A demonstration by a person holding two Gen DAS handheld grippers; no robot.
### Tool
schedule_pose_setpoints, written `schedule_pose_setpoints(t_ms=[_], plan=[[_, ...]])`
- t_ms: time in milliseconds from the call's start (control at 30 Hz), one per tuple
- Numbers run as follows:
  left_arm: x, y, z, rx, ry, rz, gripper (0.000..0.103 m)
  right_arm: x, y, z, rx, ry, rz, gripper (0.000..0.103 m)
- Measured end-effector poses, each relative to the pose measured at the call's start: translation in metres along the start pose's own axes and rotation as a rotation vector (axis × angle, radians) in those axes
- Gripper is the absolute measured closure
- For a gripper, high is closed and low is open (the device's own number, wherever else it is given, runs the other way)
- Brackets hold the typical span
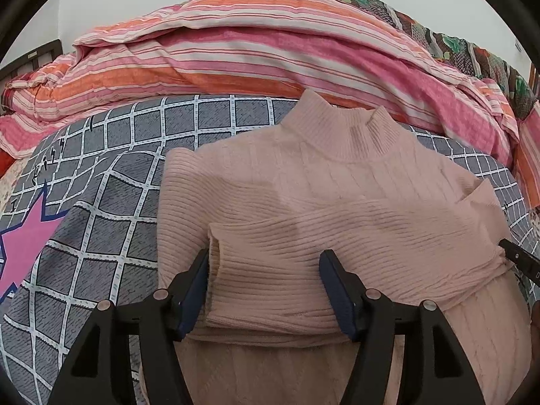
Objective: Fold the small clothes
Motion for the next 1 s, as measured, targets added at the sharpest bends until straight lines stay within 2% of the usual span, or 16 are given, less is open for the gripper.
schedule_pose_setpoints(t_ms=[433, 800, 833, 867, 900, 967, 1000], plan=[[-0.001, 0.001, 0.0, 0.003, -0.007, -0.009, 0.037, 0.007, 0.002, 0.0, -0.008, 0.035, 0.001, 0.058], [0.005, 0.004, 0.003, -0.027, 0.025, 0.01, 0.037, 0.0, 0.002, 0.001, -0.009, 0.001, -0.004, 0.054], [0.007, 0.005, 0.003, -0.03, 0.03, 0.012, 0.042, 0.0, 0.002, 0.001, -0.009, -0.001, -0.006, 0.054], [0.008, 0.004, 0.004, -0.031, 0.035, 0.013, 0.052, 0.0, 0.002, 0.001, -0.009, -0.002, -0.006, 0.054], [0.01, 0.004, 0.004, -0.03, 0.045, 0.014, 0.057, 0.0, 0.002, 0.001, -0.009, -0.002, -0.007, 0.054], [0.015, 0.003, 0.006, -0.022, 0.079, -0.013, 0.074, 0.0, 0.002, 0.001, -0.01, -0.001, -0.01, 0.054], [0.019, 0.003, 0.007, -0.023, 0.103, -0.028, 0.078, 0.0, 0.003, 0.001, -0.012, -0.003, -0.011, 0.054]])
Point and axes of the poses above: each gripper's, at about its wrist camera, not at the fingertips, and y roughly against the way its jaws point, x to its left, z to its top, the point moved 7 cm from there along -y, roughly the way its jaws point, and after that the axes turned 13 degrees about y, right-handed, at the moved point
